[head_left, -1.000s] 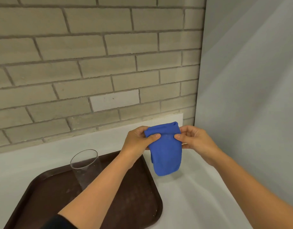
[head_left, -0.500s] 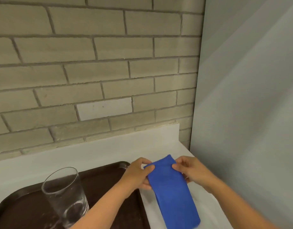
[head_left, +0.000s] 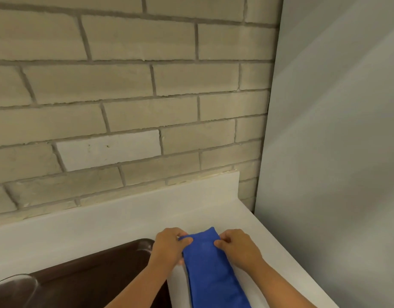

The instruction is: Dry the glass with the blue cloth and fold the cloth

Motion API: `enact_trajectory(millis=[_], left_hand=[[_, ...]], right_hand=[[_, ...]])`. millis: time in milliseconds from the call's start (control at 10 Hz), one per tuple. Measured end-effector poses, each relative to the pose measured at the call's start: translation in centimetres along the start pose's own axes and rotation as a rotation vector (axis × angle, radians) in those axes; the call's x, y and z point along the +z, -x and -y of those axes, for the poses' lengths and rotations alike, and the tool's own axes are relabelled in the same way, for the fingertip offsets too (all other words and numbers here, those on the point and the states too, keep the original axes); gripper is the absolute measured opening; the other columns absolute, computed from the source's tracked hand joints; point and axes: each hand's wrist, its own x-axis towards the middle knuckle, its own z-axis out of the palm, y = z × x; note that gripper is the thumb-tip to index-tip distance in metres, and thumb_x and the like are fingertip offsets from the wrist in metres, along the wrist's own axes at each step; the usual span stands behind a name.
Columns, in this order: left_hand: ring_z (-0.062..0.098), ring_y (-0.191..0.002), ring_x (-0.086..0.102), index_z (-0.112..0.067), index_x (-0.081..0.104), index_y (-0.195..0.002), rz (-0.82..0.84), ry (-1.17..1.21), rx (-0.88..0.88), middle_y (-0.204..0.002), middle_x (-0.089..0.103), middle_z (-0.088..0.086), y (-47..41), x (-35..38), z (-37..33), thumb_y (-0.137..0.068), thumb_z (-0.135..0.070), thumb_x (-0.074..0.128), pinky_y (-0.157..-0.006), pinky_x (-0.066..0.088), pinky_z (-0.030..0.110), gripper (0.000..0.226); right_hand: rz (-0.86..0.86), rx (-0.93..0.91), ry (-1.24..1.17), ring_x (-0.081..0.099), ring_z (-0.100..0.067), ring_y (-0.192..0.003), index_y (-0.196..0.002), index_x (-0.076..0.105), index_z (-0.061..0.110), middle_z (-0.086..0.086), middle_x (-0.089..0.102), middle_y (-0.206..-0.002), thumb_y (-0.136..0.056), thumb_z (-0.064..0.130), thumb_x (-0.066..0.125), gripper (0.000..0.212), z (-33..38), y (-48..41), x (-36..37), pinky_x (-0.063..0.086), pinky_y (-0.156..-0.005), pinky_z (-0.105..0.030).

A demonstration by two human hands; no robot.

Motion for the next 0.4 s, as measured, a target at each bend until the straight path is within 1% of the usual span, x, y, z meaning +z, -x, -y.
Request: enact_trajectory(millis=[100, 200, 300, 400], left_hand=[[0.021, -0.065, 0.060, -0.007, 0.068, -0.090, 0.018, -0.123, 0.040, -0.088, 0.070, 0.013, -0.30, 0.38, 0.44, -0.082, -0.014, 0.061, -0.070, 0.055, 0.034, 0.013], [0.024, -0.075, 0.060, -0.004, 0.066, -0.100, 0.016, -0.165, 0.047, -0.104, 0.068, 0.013, -0.74, 0.70, 1.01, -0.080, -0.017, 0.064, -0.079, 0.055, 0.037, 0.024], [0.022, -0.092, 0.060, -0.008, 0.060, -0.109, 0.001, -0.241, 0.046, -0.114, 0.062, 0.011, -1.00, 0.75, 1.15, -0.080, -0.022, 0.064, -0.085, 0.050, 0.032, 0.032], [0.017, -0.113, 0.051, -0.015, 0.048, -0.125, -0.056, -0.321, 0.131, -0.126, 0.051, 0.005, -0.76, 0.39, 1.13, -0.085, -0.026, 0.058, -0.094, 0.039, 0.023, 0.042]], right_hand=[[-0.038, 0.021, 0.081, 0.059, -0.015, -0.075, -0.081, 0.062, 0.015, 0.004, 0.065, -0.080, -0.080, 0.032, 0.053, 0.019, -0.39, 0.01, 0.48, 0.040, -0.063, -0.028], [-0.065, 0.016, 0.093, 0.060, -0.012, -0.085, -0.091, 0.060, 0.027, 0.011, 0.064, -0.090, -0.078, 0.038, 0.055, 0.018, -0.83, 0.18, 0.92, 0.042, -0.071, -0.027], [-0.103, 0.000, 0.145, 0.057, -0.010, -0.086, -0.101, 0.052, 0.032, 0.014, 0.056, -0.084, -0.079, 0.043, 0.056, 0.025, -0.97, 0.30, 1.01, 0.041, -0.080, -0.026], [-0.231, -0.064, 0.141, 0.054, -0.009, -0.085, -0.109, 0.049, 0.034, 0.014, 0.054, -0.088, -0.081, 0.039, 0.056, 0.029, -0.69, 0.85, 0.23, 0.037, -0.083, -0.028]])
